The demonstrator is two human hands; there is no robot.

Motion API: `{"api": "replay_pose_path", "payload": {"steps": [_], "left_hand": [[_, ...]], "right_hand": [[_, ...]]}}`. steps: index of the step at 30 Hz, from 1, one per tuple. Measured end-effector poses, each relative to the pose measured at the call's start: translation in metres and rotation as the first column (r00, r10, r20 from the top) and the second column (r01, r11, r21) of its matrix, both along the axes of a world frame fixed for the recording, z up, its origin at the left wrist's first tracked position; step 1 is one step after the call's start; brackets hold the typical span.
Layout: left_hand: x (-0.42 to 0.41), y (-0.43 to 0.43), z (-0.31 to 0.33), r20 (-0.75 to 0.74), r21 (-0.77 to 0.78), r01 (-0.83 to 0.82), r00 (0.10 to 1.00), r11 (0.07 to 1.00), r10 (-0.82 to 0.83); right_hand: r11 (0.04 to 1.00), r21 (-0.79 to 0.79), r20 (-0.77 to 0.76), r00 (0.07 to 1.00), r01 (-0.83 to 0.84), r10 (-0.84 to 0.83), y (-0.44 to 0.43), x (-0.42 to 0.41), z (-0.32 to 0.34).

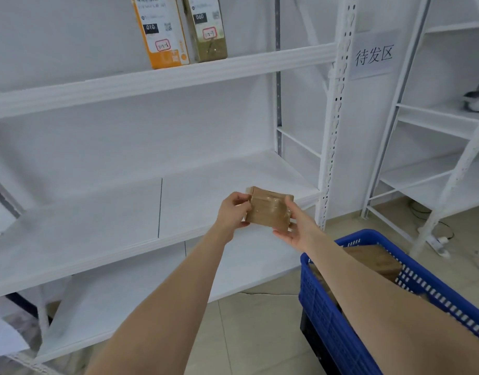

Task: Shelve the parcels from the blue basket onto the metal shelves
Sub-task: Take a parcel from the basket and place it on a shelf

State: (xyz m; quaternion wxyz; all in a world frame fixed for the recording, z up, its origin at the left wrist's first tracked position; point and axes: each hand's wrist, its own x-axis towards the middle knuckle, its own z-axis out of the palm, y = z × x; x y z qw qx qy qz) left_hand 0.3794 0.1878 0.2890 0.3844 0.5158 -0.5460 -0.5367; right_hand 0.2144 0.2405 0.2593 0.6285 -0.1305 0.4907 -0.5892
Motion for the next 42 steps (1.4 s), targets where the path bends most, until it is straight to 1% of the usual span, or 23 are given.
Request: {"api": "replay_pose_path", "payload": {"steps": [3,6,8,11,14,17,21,23,26,28,33,38,42], "left_hand": [[0.009,-0.006,0.002,-0.074,0.054,-0.011,0.997,0.998,0.015],[0.02,-0.012,0.001,-0.129,0.145,-0.083,0.986,0.986,0.102],[0.028,-0.015,0.0,-0.158,0.183,-0.111,0.978,0.977,0.14],[0.038,-0.016,-0.001,-0.141,0.14,-0.112,0.981,0.984,0.132],[0.054,-0.015,-0.002,-0.14,0.099,-0.063,0.987,0.993,0.077],[0.069,-0.021,-0.003,-0.076,0.07,0.004,0.997,0.998,0.002],[0.087,-0.038,0.015,0.058,0.002,-0.031,0.998,1.0,0.031],[0.093,-0.044,0.027,0.083,-0.014,-0.029,0.996,0.999,0.03],[0.1,-0.047,0.037,0.099,-0.027,-0.057,0.993,0.998,0.059],[0.104,-0.046,0.042,0.113,-0.04,-0.072,0.991,0.997,0.076],[0.12,-0.037,0.062,0.156,-0.116,-0.113,0.979,0.987,0.13],[0.144,-0.022,0.091,0.269,-0.246,-0.148,0.939,0.958,0.214],[0.176,-0.009,0.112,0.303,-0.313,-0.198,0.906,0.929,0.295]], "right_hand": [[0.998,-0.054,0.015,0.999,0.04,-0.039,-0.005,0.011,-0.009],[0.992,-0.122,-0.093,0.995,0.024,-0.036,-0.008,0.025,-0.015],[0.991,-0.137,-0.144,0.989,0.002,-0.022,-0.011,0.035,-0.013],[0.995,-0.1,-0.106,0.994,-0.007,-0.004,-0.014,0.047,-0.005],[0.998,-0.056,-0.065,0.997,-0.034,0.03,-0.018,0.059,0.002],[0.998,-0.049,-0.044,0.999,-0.034,0.032,-0.019,0.071,0.004],[0.994,-0.101,0.039,0.999,-0.03,0.035,-0.017,0.087,-0.001],[0.992,-0.116,0.003,0.999,-0.053,0.054,-0.015,0.094,-0.002],[0.989,-0.089,-0.177,0.979,-0.117,0.1,-0.013,0.101,0.002],[0.985,-0.081,-0.249,0.96,-0.151,0.127,-0.014,0.103,0.005],[0.976,-0.136,-0.235,0.962,-0.172,0.137,-0.019,0.119,0.021],[0.955,-0.207,-0.225,0.96,-0.214,0.166,-0.025,0.149,0.037],[0.929,-0.254,-0.218,0.951,-0.271,0.218,-0.028,0.181,0.051]]}}
